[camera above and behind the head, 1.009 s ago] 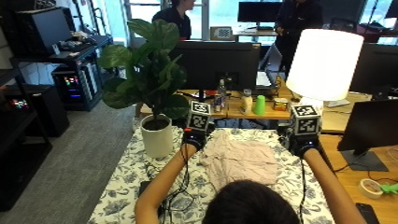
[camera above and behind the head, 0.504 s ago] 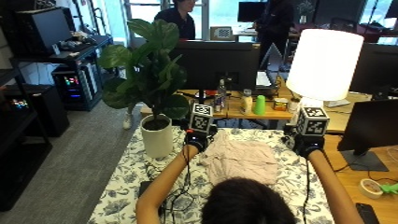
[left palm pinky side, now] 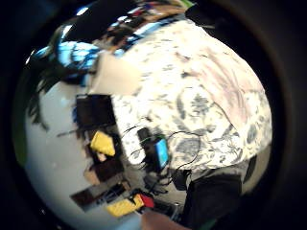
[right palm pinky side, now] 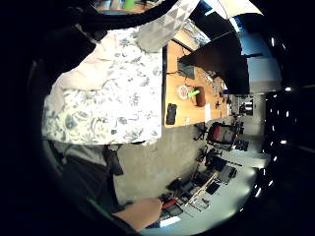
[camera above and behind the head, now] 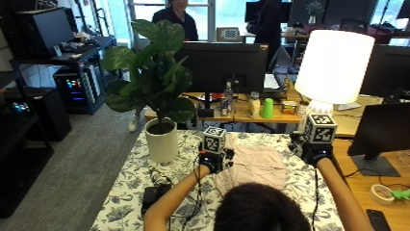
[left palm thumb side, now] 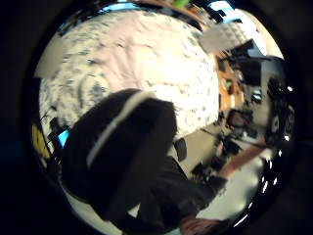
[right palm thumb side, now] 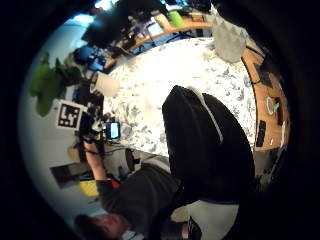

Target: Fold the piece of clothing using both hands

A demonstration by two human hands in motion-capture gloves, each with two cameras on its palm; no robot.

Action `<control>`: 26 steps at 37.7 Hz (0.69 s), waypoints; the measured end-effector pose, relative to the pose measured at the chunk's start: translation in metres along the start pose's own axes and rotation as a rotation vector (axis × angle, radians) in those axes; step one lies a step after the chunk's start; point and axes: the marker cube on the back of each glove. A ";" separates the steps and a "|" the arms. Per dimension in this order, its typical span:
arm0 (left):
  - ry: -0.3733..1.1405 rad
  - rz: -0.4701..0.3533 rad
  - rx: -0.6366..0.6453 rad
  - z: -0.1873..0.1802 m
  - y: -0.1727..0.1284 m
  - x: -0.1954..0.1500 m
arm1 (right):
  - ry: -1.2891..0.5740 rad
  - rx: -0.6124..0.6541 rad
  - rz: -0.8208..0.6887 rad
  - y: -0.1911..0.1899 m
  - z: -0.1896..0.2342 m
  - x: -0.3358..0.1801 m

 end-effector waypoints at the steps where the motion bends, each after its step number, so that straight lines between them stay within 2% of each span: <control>1: 0.029 0.030 -0.028 0.015 -0.003 0.004 | -0.007 -0.009 -0.006 -0.001 0.003 -0.001; 6: 0.077 0.102 -0.174 0.077 -0.006 0.020 | -0.047 -0.033 -0.042 -0.011 0.020 -0.003; 8: 0.077 0.087 -0.226 0.089 0.005 0.027 | -0.042 -0.032 -0.054 -0.008 0.020 -0.008; 10: 0.100 0.038 -0.323 0.095 0.024 0.037 | -0.026 -0.030 -0.058 -0.006 0.020 -0.011; 13: 0.147 0.008 -0.464 0.109 0.037 0.049 | -0.010 -0.038 -0.040 -0.027 0.039 -0.003; 16: 0.092 0.028 -0.394 0.127 0.025 0.052 | -0.027 -0.055 -0.048 -0.036 0.050 -0.004; 20: -0.008 -0.048 -0.360 0.146 0.013 0.051 | -0.045 -0.085 -0.075 -0.037 0.059 -0.015; 23: -0.017 -0.062 -0.357 0.150 0.009 0.051 | -0.036 -0.095 -0.089 -0.039 0.065 -0.020; 26: -0.003 -0.063 -0.303 0.148 0.003 0.051 | -0.024 -0.107 -0.098 -0.045 0.075 -0.022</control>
